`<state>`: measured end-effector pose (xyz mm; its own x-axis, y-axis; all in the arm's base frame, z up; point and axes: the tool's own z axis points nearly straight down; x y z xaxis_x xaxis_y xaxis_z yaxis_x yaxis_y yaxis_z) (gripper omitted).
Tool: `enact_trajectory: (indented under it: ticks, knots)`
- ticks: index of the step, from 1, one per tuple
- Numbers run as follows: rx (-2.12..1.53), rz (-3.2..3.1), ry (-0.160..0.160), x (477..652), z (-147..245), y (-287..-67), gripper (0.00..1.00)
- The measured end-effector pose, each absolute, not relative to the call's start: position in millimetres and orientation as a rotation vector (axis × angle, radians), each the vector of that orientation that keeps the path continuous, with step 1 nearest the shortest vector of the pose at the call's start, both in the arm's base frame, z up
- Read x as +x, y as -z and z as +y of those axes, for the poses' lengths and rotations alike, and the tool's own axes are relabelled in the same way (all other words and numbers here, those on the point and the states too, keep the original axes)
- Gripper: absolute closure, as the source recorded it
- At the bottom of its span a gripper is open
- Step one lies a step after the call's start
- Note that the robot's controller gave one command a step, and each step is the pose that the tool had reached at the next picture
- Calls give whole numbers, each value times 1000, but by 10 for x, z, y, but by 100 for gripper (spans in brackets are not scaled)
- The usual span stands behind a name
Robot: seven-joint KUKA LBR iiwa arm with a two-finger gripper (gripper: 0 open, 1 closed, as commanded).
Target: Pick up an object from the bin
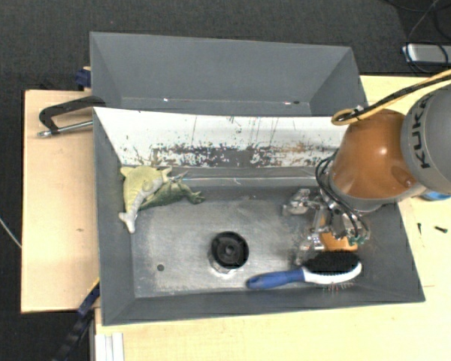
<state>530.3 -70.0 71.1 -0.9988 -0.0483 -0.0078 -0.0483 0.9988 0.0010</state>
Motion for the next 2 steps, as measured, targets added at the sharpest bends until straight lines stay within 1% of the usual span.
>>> enact_trajectory:
  ticks: [1,2]
  knots:
    - [-387,3106,-3,5147,99,-1599,0]
    - [-513,3094,-3,4985,787,-702,0]
